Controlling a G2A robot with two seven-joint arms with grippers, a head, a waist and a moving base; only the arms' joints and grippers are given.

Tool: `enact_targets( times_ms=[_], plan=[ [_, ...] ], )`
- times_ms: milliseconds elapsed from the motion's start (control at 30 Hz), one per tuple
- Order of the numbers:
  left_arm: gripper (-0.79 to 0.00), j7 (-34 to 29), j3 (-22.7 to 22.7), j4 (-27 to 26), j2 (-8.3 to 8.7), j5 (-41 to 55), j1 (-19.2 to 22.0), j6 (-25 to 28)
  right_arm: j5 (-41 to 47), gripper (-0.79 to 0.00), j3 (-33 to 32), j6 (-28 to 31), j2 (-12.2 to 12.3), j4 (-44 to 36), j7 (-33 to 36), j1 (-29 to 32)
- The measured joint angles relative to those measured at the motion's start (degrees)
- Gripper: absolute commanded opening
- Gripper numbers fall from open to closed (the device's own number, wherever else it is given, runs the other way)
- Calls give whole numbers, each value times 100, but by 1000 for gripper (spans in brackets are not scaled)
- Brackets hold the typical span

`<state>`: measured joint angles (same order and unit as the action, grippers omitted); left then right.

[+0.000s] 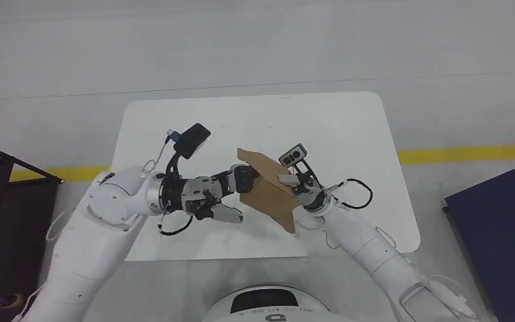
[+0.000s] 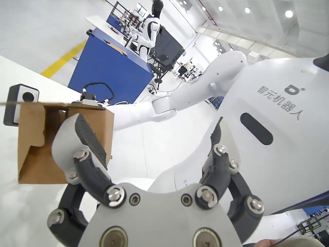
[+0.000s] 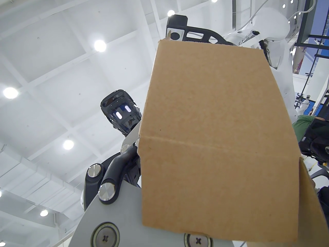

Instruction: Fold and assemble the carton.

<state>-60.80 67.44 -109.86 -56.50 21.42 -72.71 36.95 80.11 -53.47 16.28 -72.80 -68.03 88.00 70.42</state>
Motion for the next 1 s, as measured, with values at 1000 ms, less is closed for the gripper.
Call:
enact_targets(
  times_ms=[1000],
  plan=[
    [0,760,773,-427,96,-342,-289,-137,-30,-785,9,0,42,130,0,42]
  ],
)
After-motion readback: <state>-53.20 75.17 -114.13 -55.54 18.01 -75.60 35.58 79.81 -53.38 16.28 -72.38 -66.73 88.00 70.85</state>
